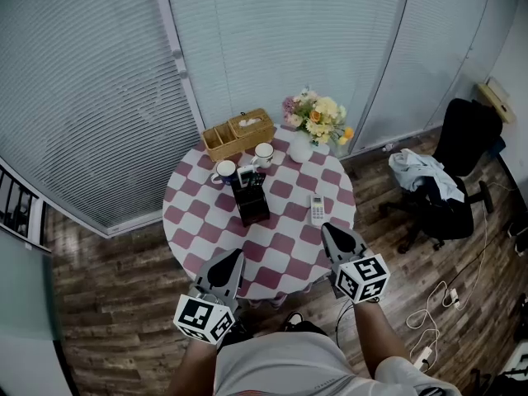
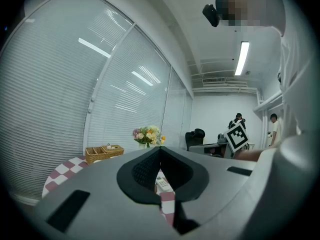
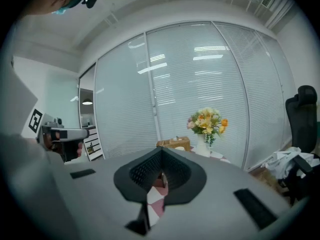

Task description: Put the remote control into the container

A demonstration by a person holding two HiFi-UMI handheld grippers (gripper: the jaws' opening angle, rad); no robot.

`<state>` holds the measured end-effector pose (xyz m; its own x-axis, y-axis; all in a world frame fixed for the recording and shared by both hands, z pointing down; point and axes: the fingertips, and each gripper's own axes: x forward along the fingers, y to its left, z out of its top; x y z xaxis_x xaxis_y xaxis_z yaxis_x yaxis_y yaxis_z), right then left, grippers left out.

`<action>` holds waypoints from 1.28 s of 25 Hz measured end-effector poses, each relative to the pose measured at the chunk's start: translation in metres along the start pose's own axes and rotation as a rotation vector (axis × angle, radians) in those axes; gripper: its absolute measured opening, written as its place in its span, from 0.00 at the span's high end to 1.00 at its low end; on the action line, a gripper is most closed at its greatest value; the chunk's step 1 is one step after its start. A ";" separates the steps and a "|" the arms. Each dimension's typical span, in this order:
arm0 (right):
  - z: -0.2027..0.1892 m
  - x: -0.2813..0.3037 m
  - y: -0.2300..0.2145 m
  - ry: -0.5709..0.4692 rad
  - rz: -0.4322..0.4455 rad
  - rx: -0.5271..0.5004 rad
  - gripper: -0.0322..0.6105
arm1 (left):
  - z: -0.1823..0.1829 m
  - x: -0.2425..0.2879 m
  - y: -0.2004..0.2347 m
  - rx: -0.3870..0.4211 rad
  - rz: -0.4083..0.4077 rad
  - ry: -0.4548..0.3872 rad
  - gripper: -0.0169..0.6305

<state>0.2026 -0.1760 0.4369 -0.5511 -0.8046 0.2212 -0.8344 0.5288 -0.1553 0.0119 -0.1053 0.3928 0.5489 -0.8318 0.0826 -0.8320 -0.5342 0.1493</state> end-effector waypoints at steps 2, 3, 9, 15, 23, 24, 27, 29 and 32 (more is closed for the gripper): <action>-0.006 0.006 -0.022 0.047 -0.039 0.017 0.93 | -0.003 0.005 -0.001 -0.005 0.003 0.007 0.96; -0.010 0.009 -0.033 0.076 -0.060 0.025 0.93 | -0.005 0.008 -0.001 -0.009 0.006 0.010 0.96; -0.041 0.043 -0.087 0.256 -0.154 0.028 0.92 | -0.017 0.026 0.000 -0.024 0.023 0.040 0.96; -0.091 0.104 -0.121 0.469 -0.153 0.036 0.64 | -0.029 0.039 0.008 -0.025 0.062 0.064 0.96; -0.159 0.175 -0.179 0.728 -0.226 0.091 0.53 | -0.042 0.044 0.014 -0.042 0.118 0.087 0.96; -0.168 0.182 -0.184 0.763 -0.237 0.107 0.53 | -0.044 0.044 0.016 -0.048 0.127 0.086 0.96; -0.190 0.199 -0.193 0.864 -0.265 0.120 0.50 | -0.048 0.047 0.016 -0.058 0.138 0.083 0.96; -0.202 0.205 -0.194 0.915 -0.283 0.123 0.49 | -0.048 0.048 0.016 -0.059 0.142 0.081 0.96; -0.220 0.206 -0.197 0.970 -0.319 0.124 0.49 | -0.048 0.045 0.020 -0.063 0.156 0.074 0.96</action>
<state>0.2520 -0.3860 0.7252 -0.1193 -0.3093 0.9434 -0.9667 0.2527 -0.0394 0.0243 -0.1461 0.4466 0.4203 -0.8891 0.1813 -0.9020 -0.3875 0.1904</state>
